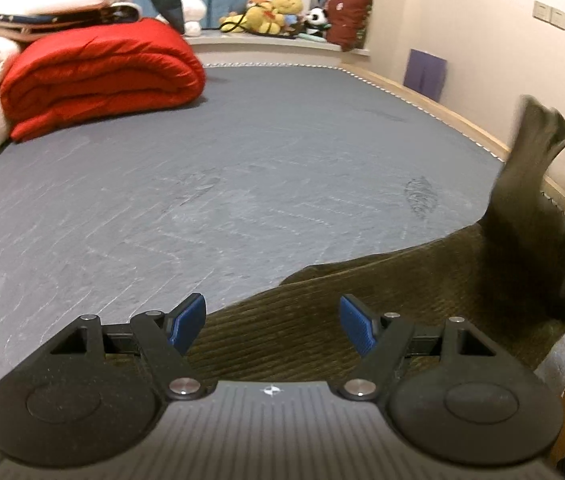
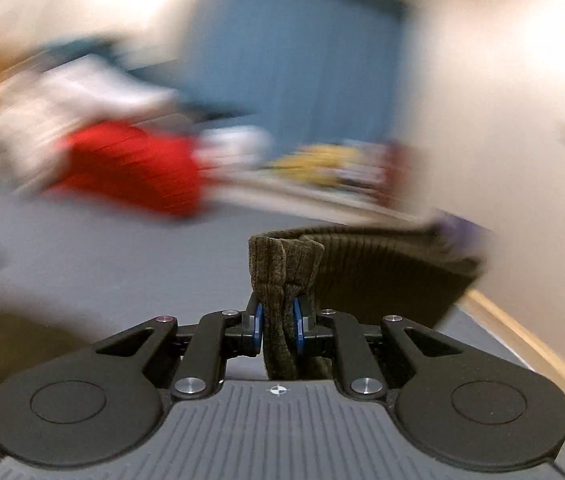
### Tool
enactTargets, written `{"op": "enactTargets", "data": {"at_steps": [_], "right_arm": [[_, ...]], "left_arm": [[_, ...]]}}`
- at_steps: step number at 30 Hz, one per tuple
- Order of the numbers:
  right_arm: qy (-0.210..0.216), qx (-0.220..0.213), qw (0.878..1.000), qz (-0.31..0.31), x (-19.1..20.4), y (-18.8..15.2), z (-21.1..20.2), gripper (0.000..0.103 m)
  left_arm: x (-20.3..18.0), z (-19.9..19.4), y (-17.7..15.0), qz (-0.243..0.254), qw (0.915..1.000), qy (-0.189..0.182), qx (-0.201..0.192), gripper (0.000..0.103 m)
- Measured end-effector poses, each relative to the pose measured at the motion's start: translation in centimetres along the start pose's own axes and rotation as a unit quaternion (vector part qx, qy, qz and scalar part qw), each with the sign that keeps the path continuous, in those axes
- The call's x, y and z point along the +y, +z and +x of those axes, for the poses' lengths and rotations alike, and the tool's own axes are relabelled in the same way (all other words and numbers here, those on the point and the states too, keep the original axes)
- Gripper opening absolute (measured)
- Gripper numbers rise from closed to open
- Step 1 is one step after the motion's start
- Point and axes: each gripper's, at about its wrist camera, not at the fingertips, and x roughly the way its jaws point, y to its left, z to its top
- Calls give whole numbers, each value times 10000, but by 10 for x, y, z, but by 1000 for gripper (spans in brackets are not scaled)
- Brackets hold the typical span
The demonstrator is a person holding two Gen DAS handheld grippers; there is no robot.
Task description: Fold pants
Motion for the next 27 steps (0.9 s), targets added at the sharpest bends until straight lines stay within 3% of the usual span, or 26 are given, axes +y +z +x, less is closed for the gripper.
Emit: {"op": "enactTargets", "data": {"at_steps": [2, 4, 6, 8, 12, 14, 16, 18, 23, 25, 27], "right_arm": [[1137, 546, 9866, -1036, 67, -21, 4, 18], [1635, 852, 9694, -1622, 109, -44, 1, 20], [1908, 1088, 9576, -1862, 130, -57, -5, 32], [1977, 968, 9582, -1826, 131, -56, -14, 44], [2660, 857, 9558, -917, 101, -35, -25, 45], [2729, 661, 9572, -698, 88, -25, -30, 47], [2530, 595, 9640, -561, 77, -24, -27, 47], [2394, 730, 9670, -477, 74, -26, -21, 47], [2492, 1097, 9613, -409, 75, -38, -7, 47], [2726, 1268, 9519, -599, 83, -44, -1, 47], [2761, 1266, 9496, -778, 89, -48, 0, 47]], "left_arm": [[5, 2, 0, -105, 9999, -40, 85, 79], [7, 4, 0, -239, 9995, -143, 169, 79], [7, 6, 1, -376, 9986, -293, 249, 79], [6, 10, 2, -453, 9976, -405, 328, 79], [0, 24, 2, -638, 9945, -635, 543, 74], [-2, 36, 2, -887, 9898, -865, 702, 58], [-3, 48, 1, -1106, 9847, -1066, 819, 36], [-6, 57, 3, -1260, 9814, -1216, 793, 30], [-6, 73, 15, -1764, 9690, -1641, 553, 31], [-6, 82, 20, -1941, 9615, -1857, 584, 40], [-11, 94, 23, -1907, 9617, -1825, 745, 48]]}}
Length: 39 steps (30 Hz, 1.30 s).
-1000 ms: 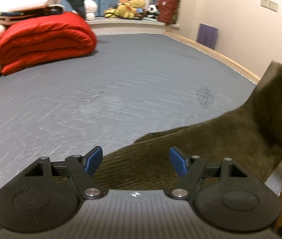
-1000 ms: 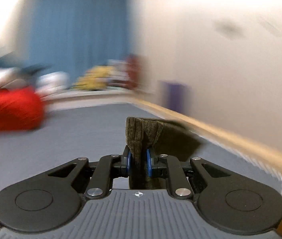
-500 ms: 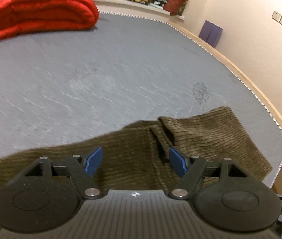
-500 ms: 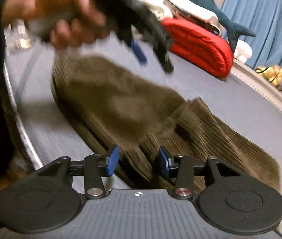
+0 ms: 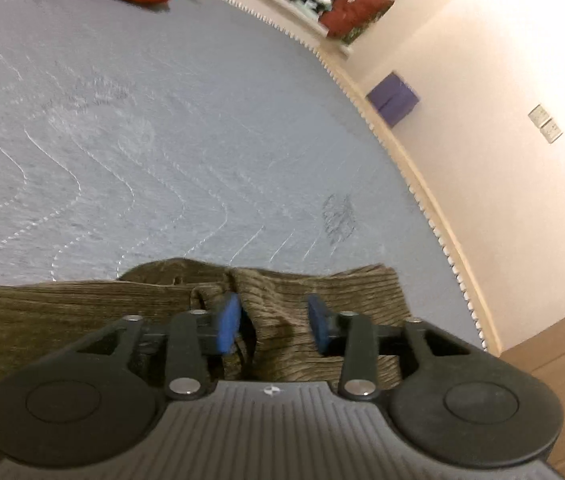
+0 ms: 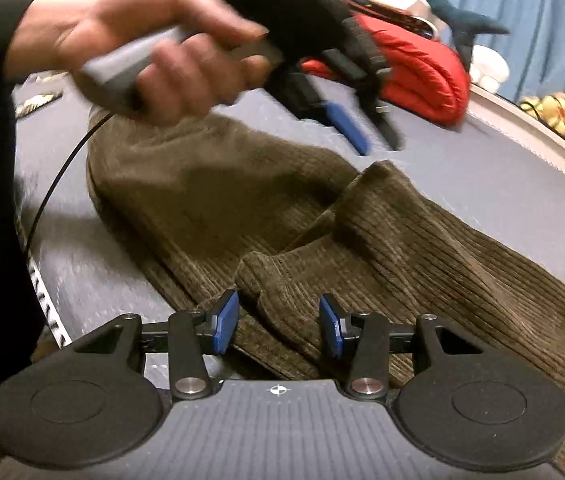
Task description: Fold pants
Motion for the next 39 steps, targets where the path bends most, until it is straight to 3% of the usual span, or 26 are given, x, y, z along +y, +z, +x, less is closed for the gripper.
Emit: {"op": "enactTargets", "data": {"at_steps": [2, 3, 4, 5, 7, 10, 12, 15, 18, 22, 24, 26, 29, 32, 33, 34, 36, 38, 39], "right_arm": [[44, 17, 10000, 83, -1, 0, 0, 45], [93, 32, 9998, 151, -3, 2, -1, 39], [177, 34, 9996, 196, -5, 3, -2, 25], [276, 38, 9995, 174, -10, 5, 0, 18], [296, -10, 9996, -35, -8, 5, -3, 11], [547, -406, 9971, -351, -4, 8, -27, 11], [805, -651, 9914, -801, 1, 8, -43, 11], [865, -283, 9901, -1065, 4, -4, -40, 12], [877, 126, 9900, -1099, 7, -14, -29, 16], [1009, -96, 9927, -649, -2, -7, -41, 46], [1062, -271, 9935, -303, -12, -3, -47, 47], [1043, -431, 9935, 131, -28, 2, -54, 48], [607, -700, 9908, 990, -61, 6, -67, 52], [-260, -867, 9728, 2131, -96, 0, -78, 65], [-660, -823, 9628, 2486, -107, -5, -80, 66], [-1160, -717, 9500, 2808, -118, -11, -82, 67], [-1974, -454, 9167, 3444, -137, -26, -84, 69], [-2246, -197, 8804, 4172, -155, -48, -85, 69], [-2339, -124, 8650, 4438, -161, -57, -86, 69]], "left_arm": [[-1, 13, -1, 86, 9997, 214, 96, 48], [-2, 19, -1, 149, 9994, 285, 151, 43], [-3, 22, -2, 228, 9991, 321, 162, 15], [-6, 23, -1, 379, 9982, 447, 140, 4], [-7, 13, 4, 463, 9978, 460, -87, 3], [-7, -9, 11, 379, 9973, 469, -419, 3], [1, -6, 10, 211, 9984, 467, -241, 3], [5, 11, 3, 283, 9979, 517, 285, 8], [8, 7, 5, 173, 9976, 643, 165, 35], [17, 11, 8, -147, 9986, 390, 324, 52], [20, 19, 6, -204, 9980, 220, 556, 61], [15, 26, 2, -14, 9978, 392, 543, 61], [11, 33, -2, 88, 9978, 451, 470, 61], [8, 40, -6, 321, 9974, 427, 491, 56], [6, 41, -7, 480, 9966, 469, 486, 33], [5, 41, -7, 582, 9959, 469, 510, 25], [2, 29, 0, 533, 9975, 317, 328, 22], [-6, 11, 6, 626, 9977, 206, -186, 22], [-10, 7, 8, 797, 9956, 335, -360, 22]]}}
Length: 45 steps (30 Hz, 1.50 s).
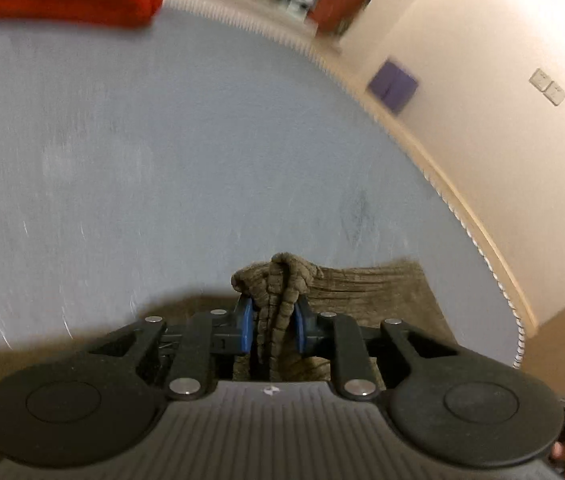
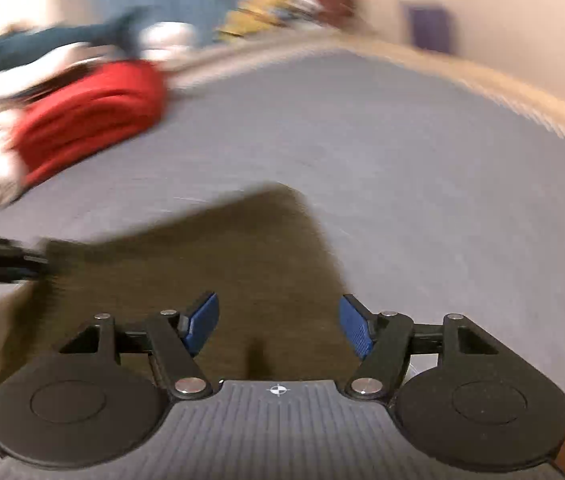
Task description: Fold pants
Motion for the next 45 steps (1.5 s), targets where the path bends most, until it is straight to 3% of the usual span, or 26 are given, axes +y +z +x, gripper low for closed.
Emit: {"op": "enactTargets", "data": {"at_steps": [2, 3, 4, 5, 8, 11, 12, 15, 16, 17, 18, 19, 21, 23, 26, 27, 30, 32, 33, 35, 37, 38, 42, 45], "right_arm": [[-141, 162, 9991, 357, -16, -3, 5, 70], [-148, 245, 9987, 430, -20, -5, 8, 71], [-135, 304, 9982, 490, -23, -8, 9, 72], [-83, 384, 9979, 523, -25, -11, 11, 72], [206, 691, 9956, 594, -23, -16, 21, 75], [358, 902, 9928, 707, -19, -18, 25, 75], [371, 956, 9917, 778, -20, -18, 27, 73], [378, 981, 9900, 941, -22, -20, 28, 46], [382, 965, 9896, 995, -23, -19, 27, 37], [433, 968, 9890, 1031, -23, -18, 26, 35], [447, 967, 9888, 1049, -23, -16, 25, 31], [444, 963, 9882, 1106, -25, -13, 23, 31], [466, 1006, 9856, 1277, -31, -10, 25, 31], [410, 1013, 9862, 1245, -31, -13, 25, 31], [339, 928, 9885, 1143, -26, -16, 22, 33], [319, 907, 9888, 1145, -25, -18, 22, 39], [251, 925, 9881, 1205, -28, -21, 21, 49], [256, 955, 9865, 1304, -31, -22, 20, 51], [251, 964, 9861, 1328, -31, -21, 20, 51], [182, 940, 9866, 1322, -29, -21, 18, 45], [134, 832, 9888, 1231, -22, -19, 14, 33], [88, 702, 9920, 1049, -13, -17, 8, 32], [-63, -150, 9992, -353, 44, -10, -23, 29], [-69, -898, 9810, -1716, 101, -19, -50, 28]], "left_arm": [[3, 7, -2, 53, 9997, 203, 150, 28], [5, 15, -6, 13, 9986, 330, 420, 40], [6, 23, -7, 52, 9964, 503, 675, 43], [4, 20, -8, 167, 9959, 633, 623, 44], [-12, -4, -3, 482, 9935, 1030, -17, 50], [-26, -24, -2, 605, 9954, 615, -407, 47], [-30, -26, -4, 654, 9964, 389, -371, 44], [-37, -13, -17, 978, 9952, 98, -2, 32], [-34, -4, -21, 1075, 9936, 265, 239, 29], [-30, 9, -26, 1156, 9896, 632, 579, 25], [-23, 20, -31, 1178, 9840, 993, 891, 31], [-17, 23, -33, 1062, 9848, 969, 975, 31], [-22, 12, -26, 985, 9872, 908, 860, 30], [-34, -2, -24, 1239, 9860, 919, 641, 30], [-35, -15, -27, 1216, 9892, 447, 686, 30], [-39, -17, -33, 1265, 9883, 325, 786, 30], [-43, -3, -56, 1706, 9741, 299, 1451, 33], [-42, 9, -72, 2019, 9616, 563, 1774, 45], [-43, 8, -72, 2070, 9613, 625, 1706, 50], [-45, 2, -66, 1993, 9647, 610, 1611, 50], [-48, -11, -59, 1797, 9740, 533, 1275, 53], [-47, -19, -52, 1680, 9788, 441, 1088, 55], [-51, -48, -29, 1092, 9933, -30, 385, 87], [-51, -66, -19, 612, 9967, -531, 14, 95]]}}
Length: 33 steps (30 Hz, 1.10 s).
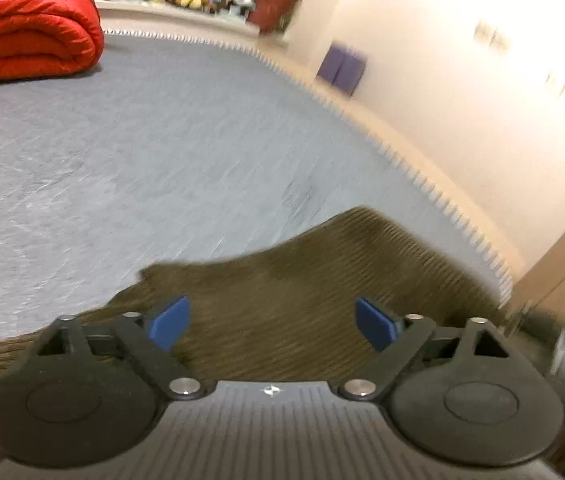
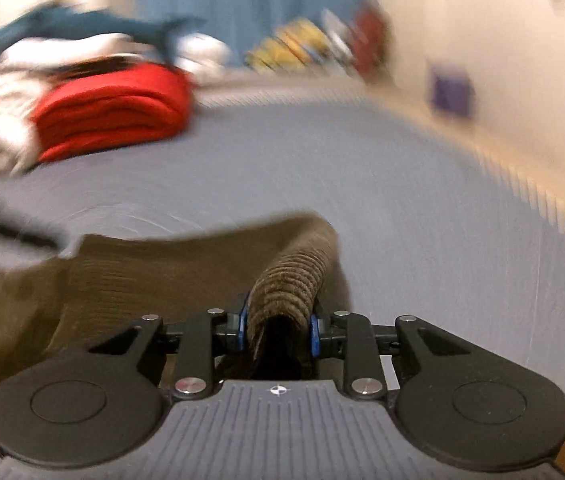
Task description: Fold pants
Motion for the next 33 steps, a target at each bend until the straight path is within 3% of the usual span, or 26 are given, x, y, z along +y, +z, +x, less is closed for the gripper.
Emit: {"op": "enactTargets", "data": {"at_steps": [2, 4, 6, 8, 11, 12, 15, 16, 21, 24, 27, 29, 31, 33], "right_arm": [[98, -448, 9951, -875, 41, 1, -17, 28], [254, -817, 9828, -1639, 79, -5, -31, 27], [527, -1073, 9670, -2248, 112, -14, -42, 27], [811, -1206, 9523, -2684, 139, -24, -49, 27], [1129, -1275, 9350, -3111, 168, -40, -53, 27], [1165, -1304, 9301, -3231, 175, -44, -53, 27], [1237, -1277, 9230, -3413, 188, -51, -53, 26], [1229, -1254, 9231, -3422, 189, -51, -50, 27], [1666, -1145, 9255, -3202, 196, -43, -48, 39], [2605, -1007, 9226, -2660, 194, -25, -55, 59], [3593, -888, 9122, -1756, 175, 1, -57, 63], [3955, -855, 9073, -1141, 161, 17, -51, 68], [3978, -778, 9115, -701, 150, 30, -41, 71], [3764, -577, 9240, -349, 143, 38, -22, 71]], "left_arm": [[2, -9, 6, -344, 9974, -623, -146, 95], [5, -17, 10, -580, 9911, -1184, -186, 96], [3, -17, 11, -649, 9872, -1456, -81, 103], [1, -13, 6, -488, 9887, -1409, 159, 102], [4, -4, -2, -305, 9961, -753, 339, 100], [9, -1, -4, -335, 9968, -573, 448, 92], [24, 1, -10, -225, 9980, 173, 568, 36], [29, -1, -10, -220, 9978, 268, 572, 27], [52, -20, -7, -213, 9979, 444, 427, 21], [77, -49, -6, -428, 9977, 468, 254, 20], [111, -90, -6, -670, 9961, 571, 32, 20], [136, -119, -11, -813, 9941, 707, -88, 20], [160, -147, -19, -1002, 9908, 895, -164, 20], [187, -168, -33, -1220, 9855, 1173, -141, 20]]}}
